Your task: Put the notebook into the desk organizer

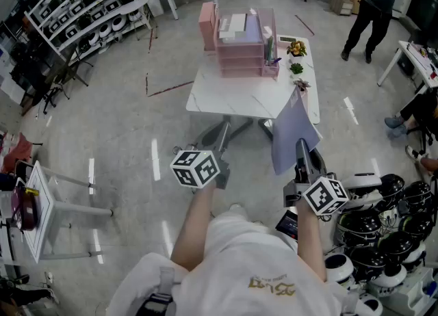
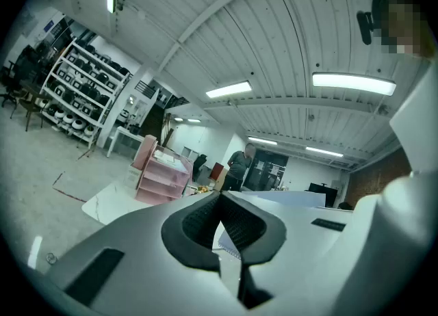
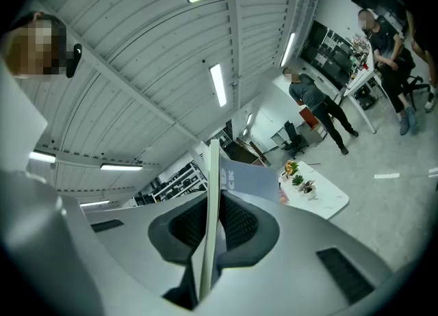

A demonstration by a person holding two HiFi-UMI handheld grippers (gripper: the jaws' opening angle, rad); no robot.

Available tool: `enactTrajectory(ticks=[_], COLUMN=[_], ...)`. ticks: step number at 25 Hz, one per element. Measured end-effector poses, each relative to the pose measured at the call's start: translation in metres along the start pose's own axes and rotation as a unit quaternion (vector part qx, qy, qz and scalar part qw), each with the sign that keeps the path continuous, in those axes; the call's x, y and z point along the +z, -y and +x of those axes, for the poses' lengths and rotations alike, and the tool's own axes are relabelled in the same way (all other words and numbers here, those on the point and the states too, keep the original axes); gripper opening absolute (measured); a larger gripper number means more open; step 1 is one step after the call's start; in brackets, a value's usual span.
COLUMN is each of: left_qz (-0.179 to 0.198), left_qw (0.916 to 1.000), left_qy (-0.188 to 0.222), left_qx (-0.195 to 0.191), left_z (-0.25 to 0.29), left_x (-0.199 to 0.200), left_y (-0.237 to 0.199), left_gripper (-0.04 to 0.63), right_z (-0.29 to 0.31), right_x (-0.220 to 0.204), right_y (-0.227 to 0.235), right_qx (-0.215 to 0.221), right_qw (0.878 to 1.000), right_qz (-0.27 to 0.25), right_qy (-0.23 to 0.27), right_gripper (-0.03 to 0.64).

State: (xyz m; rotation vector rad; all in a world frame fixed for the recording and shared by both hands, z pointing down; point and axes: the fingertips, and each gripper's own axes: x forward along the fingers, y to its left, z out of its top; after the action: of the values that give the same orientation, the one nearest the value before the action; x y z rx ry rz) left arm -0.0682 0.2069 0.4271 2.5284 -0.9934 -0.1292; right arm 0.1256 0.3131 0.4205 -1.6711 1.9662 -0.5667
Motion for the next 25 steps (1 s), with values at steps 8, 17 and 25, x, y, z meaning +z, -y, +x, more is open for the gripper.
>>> enactTrajectory(ticks=[8,17,25], left_qz=[-0.007,-0.004,-0.001], left_qw=[1.0,0.9999,0.9997], left_qy=[-0.002,-0.001,-0.007], left_qx=[0.0,0.01,0.025], left_z=[-0.01,-0.021,-0.005], left_x=[-0.004,0.001,0.007], left_y=[0.015,0.009,-0.018], left_gripper=[0.017,0.017,0.017], right_z=[-0.019,-0.02,0.012], right_x=[0.006,0.013,0.024], right_y=[-0.002,-0.001,0.01], right_qx=[-0.002,-0.003,-0.004], right_qw=[1.0,1.0,1.0], right_qz=[0.001,-0.004,-0.013], right_qy=[0.0,0.013,0.022], right_gripper=[0.044,0.048,0.044])
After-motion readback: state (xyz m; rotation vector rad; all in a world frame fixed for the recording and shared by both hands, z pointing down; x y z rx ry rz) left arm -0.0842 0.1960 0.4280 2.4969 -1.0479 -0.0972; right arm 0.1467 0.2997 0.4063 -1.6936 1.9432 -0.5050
